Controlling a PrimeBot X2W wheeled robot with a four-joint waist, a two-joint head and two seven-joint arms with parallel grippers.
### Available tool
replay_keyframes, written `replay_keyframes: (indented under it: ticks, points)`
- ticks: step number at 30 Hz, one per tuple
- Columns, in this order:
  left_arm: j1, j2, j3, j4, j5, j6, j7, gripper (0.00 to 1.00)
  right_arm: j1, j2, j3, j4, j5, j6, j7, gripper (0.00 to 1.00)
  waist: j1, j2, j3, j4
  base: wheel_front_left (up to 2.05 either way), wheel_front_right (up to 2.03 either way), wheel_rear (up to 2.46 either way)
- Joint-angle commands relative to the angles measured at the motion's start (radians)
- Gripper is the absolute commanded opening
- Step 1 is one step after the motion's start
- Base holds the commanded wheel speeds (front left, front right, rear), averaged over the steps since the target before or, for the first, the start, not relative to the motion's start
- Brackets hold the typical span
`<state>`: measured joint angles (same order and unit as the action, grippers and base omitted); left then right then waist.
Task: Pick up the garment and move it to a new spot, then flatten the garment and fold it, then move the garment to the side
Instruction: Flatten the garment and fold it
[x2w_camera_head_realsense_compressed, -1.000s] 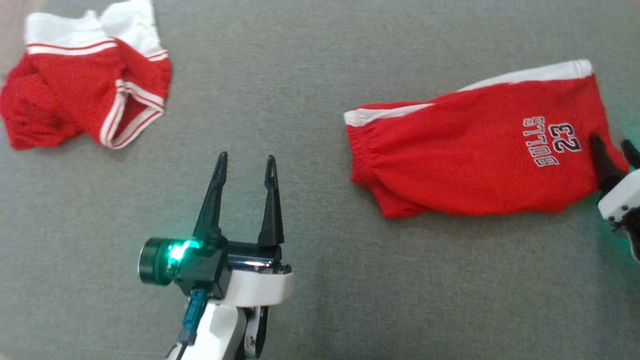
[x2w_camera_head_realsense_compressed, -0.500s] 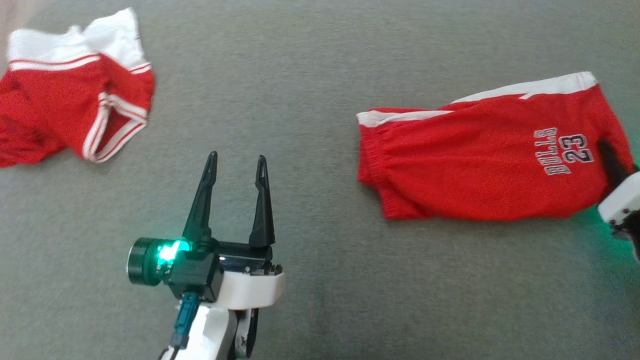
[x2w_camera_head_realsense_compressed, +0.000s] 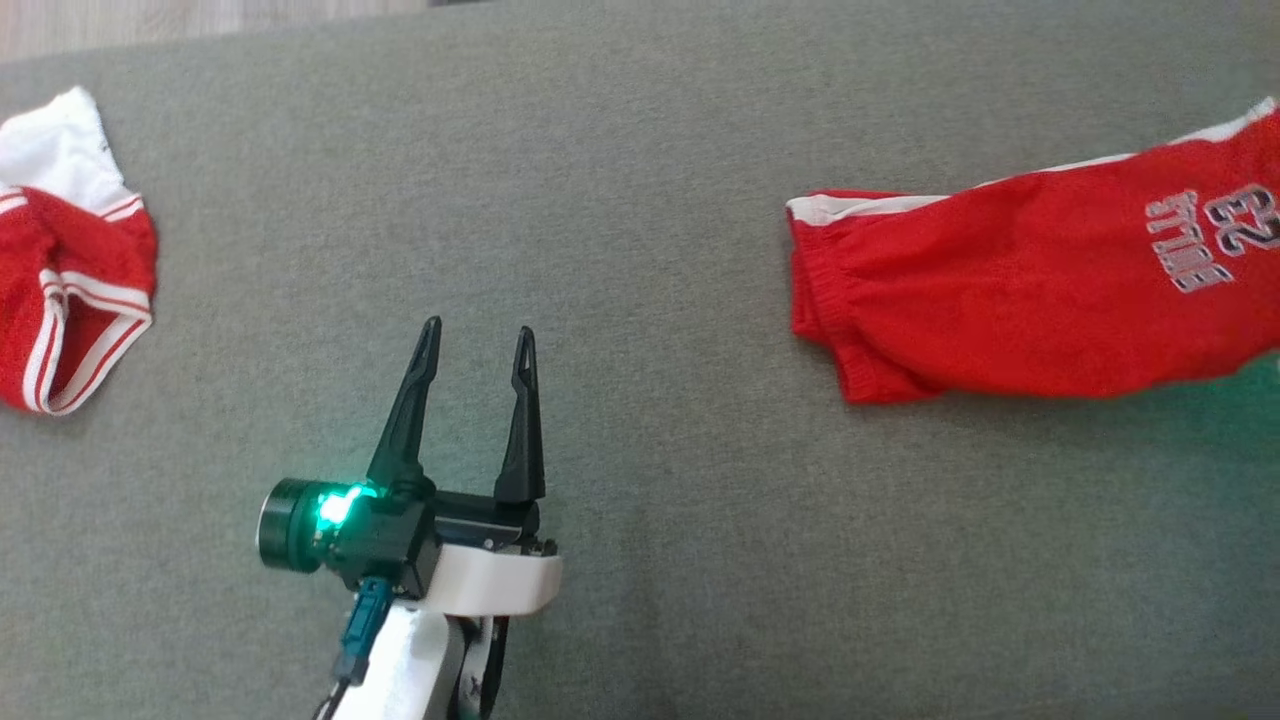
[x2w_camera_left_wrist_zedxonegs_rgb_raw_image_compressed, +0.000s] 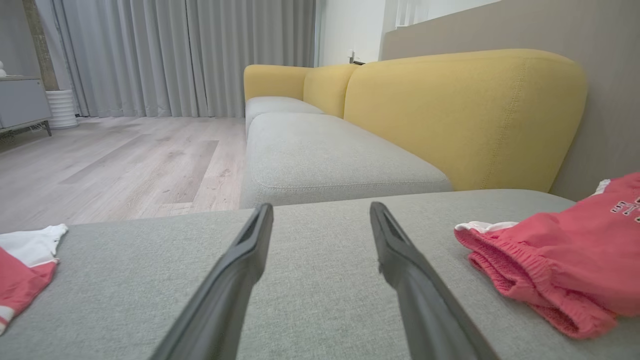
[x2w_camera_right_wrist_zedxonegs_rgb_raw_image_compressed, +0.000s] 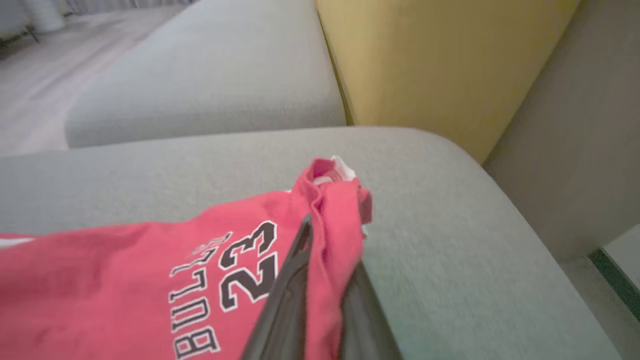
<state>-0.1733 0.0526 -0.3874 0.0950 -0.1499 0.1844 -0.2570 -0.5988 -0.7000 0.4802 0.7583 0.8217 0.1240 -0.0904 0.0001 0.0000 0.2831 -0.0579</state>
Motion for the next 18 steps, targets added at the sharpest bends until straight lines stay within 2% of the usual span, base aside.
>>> replay_keyframes:
  ticks: [1,8,15,16,17,18]
  points:
    - [-0.008,-0.002,0.028,-0.024,-0.008,-0.003,-0.005,1.0,-0.012,-0.012,-0.002,-0.049,-0.017,0.007,-0.031,0.0,-0.0001,0.0,-0.013,-0.008,0.0,0.0,0.0]
    - [0.02,-0.002,0.015,0.0,-0.039,-0.003,-0.005,1.0,-0.009,0.066,0.021,-0.28,-0.123,0.007,-0.041,0.0,-0.0001,0.0,-0.051,0.014,0.0,0.0,0.0]
    - [0.032,-0.002,-0.019,0.007,-0.074,0.005,-0.005,1.0,0.083,0.229,0.117,-0.475,-0.211,0.007,0.13,0.0,-0.0001,0.0,-0.079,0.084,0.0,0.0,0.0]
    - [0.031,-0.002,-0.024,0.006,-0.08,0.008,-0.005,1.0,0.106,0.251,0.13,-0.483,-0.218,0.007,0.156,0.05,-0.0001,0.0,-0.08,0.096,0.0,0.0,0.0]
    - [0.03,-0.002,-0.031,0.006,-0.085,0.009,-0.005,1.0,0.129,0.269,0.139,-0.49,-0.227,0.007,0.175,0.65,-0.0001,0.0,-0.081,0.109,0.0,0.0,0.0]
    - [0.028,-0.002,-0.043,0.006,-0.095,0.013,-0.005,1.0,0.173,0.3,0.134,-0.502,-0.244,0.007,0.183,1.0,-0.0001,0.0,-0.084,0.133,0.0,0.0,0.0]
